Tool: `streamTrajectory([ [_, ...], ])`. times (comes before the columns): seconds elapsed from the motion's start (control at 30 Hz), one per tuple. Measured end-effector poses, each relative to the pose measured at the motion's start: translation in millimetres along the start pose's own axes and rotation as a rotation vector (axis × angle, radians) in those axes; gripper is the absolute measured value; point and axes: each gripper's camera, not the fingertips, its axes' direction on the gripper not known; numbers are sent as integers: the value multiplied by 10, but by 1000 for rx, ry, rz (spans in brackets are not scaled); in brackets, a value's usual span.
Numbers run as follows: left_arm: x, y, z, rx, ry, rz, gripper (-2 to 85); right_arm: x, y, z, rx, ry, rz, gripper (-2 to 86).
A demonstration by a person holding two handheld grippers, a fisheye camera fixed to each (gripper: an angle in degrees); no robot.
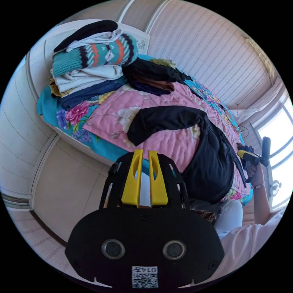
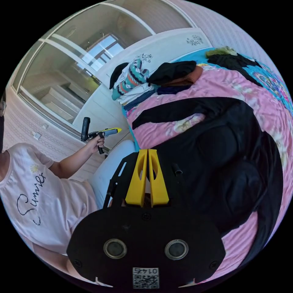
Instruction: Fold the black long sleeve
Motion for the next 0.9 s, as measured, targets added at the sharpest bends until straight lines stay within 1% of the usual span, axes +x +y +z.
streamTrajectory([
  [0.07, -253, -100, -16, 13, -15, 7, 50, -215, -353, 444, -19, 47, -44, 11],
  [0.13, -452, -210, 8, 19, 26, 25, 57, -431, -666, 877, -22, 117, -93, 18],
  [0.2, -605, -345, 101, 6, 103, 85, 70, -632, -1035, 1419, -21, 222, -153, 28],
  [0.23, -615, -374, 124, 0, 101, 112, 73, -653, -1127, 1550, -29, 243, -161, 31],
  [0.3, -634, -475, 203, -21, 19, 212, 76, -597, -1471, 2012, -84, 291, -130, 50],
  [0.37, -722, -531, 272, -45, -21, 229, 67, -473, -1669, 2276, -120, 272, -93, 70],
  [0.43, -890, -573, 313, -74, 23, 212, 45, -356, -1828, 2511, -166, 256, -66, 77],
  [0.5, -1193, -591, 223, -39, 159, 132, 11, -256, -1956, 2795, -203, 309, -79, 68],
  [0.57, -1415, -590, 143, -24, 230, 66, -3, -152, -2011, 2964, -243, 319, -67, 68],
  [0.67, -1655, -597, -28, 30, 243, 37, -8, -44, -2070, 3025, -241, 279, -37, 74],
  [0.77, -1771, -614, -192, 121, 167, 3, -9, -26, -2088, 3002, -216, 276, -44, 68],
  [0.8, -1822, -633, -190, 123, 159, -21, -9, 2, -2091, 3027, -234, 272, -45, 64],
  [0.83, -1847, -649, -160, 105, 165, -33, -9, 24, -2090, 3044, -248, 273, -42, 64],
  [0.9, -1892, -706, 67, -37, 147, -35, -7, 143, -2040, 3014, -252, 265, -33, 62],
])
